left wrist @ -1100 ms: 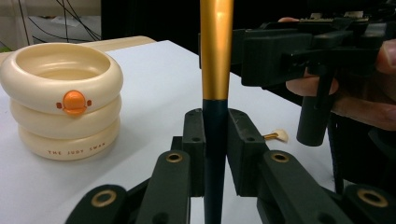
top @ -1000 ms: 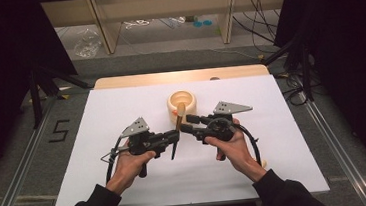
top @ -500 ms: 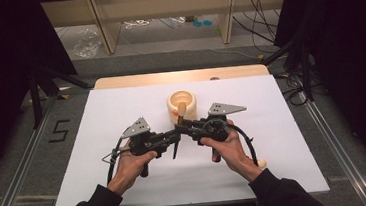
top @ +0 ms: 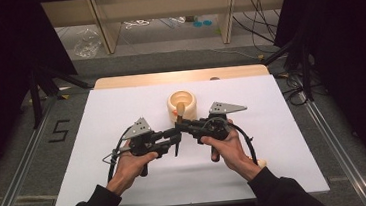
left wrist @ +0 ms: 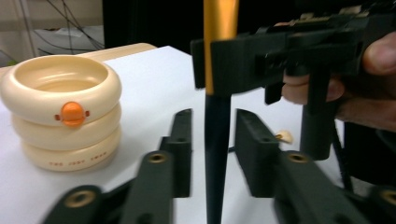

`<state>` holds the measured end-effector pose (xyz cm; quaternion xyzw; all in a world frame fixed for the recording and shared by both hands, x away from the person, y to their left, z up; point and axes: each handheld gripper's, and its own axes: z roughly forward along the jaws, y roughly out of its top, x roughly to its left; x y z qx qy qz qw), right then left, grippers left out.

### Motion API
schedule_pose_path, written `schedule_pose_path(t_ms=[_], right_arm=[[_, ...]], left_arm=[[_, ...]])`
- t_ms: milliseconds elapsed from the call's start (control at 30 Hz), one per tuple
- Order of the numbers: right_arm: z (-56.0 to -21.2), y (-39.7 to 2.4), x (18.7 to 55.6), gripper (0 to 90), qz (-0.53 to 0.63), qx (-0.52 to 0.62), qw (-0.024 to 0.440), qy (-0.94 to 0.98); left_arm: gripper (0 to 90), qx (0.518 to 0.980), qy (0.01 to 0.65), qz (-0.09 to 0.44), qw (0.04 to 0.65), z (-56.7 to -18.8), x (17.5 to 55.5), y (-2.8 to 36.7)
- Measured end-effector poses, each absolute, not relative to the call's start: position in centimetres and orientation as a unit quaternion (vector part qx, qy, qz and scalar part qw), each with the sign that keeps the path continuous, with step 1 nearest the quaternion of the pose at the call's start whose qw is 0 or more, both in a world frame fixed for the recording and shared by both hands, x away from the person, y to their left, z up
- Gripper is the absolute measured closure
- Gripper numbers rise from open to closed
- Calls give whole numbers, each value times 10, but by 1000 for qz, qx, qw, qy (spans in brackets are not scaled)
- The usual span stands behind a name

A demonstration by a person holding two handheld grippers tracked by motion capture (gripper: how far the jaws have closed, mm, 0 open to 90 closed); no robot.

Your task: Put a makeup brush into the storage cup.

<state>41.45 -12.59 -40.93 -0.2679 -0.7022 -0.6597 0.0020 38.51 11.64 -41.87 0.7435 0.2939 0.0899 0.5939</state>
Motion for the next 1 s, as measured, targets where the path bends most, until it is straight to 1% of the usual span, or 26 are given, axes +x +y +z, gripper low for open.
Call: schedule_pose_path(t_ms=[167, 200, 233, 300, 367, 433, 533, 633, 733, 767, 800, 1000], right_arm=[[-407, -134, 419, 783, -660, -274, -24, -699], [-407, -134, 419, 783, -660, -274, -24, -699], [-407, -135, 419, 783, -657, -279, -18, -700], [-407, -137, 421, 783, -659, -275, -31, -700], [-406, -139, 421, 783, -654, -279, -36, -702], [-405, -139, 421, 783, -654, -282, -35, -701], [-405, -141, 423, 783, -653, -279, -44, -703], [-405, -143, 426, 783, -653, -274, -60, -703], [-404, -144, 428, 783, -651, -279, -56, -703], [-403, -144, 429, 782, -653, -275, -62, -703], [-403, -145, 429, 782, -649, -283, -56, -704], [-405, -148, 437, 783, -646, -288, -65, -704]], left_arm=[[452, 764, 289, 111, 567, -417, 385, 119], [452, 767, 292, 116, 559, -417, 384, 120], [424, 769, 297, 120, 553, -417, 384, 119], [358, 781, 293, 131, 535, -418, 385, 121], [286, 783, 308, 130, 524, -419, 385, 121], [269, 788, 314, 145, 510, -420, 386, 123], [192, 793, 328, 146, 493, -422, 389, 127], [185, 795, 335, 153, 483, -423, 391, 132], [181, 796, 342, 156, 475, -425, 392, 136], [181, 797, 344, 159, 470, -425, 392, 137], [180, 796, 345, 157, 472, -426, 392, 138], [168, 791, 359, 163, 469, -428, 394, 146]])
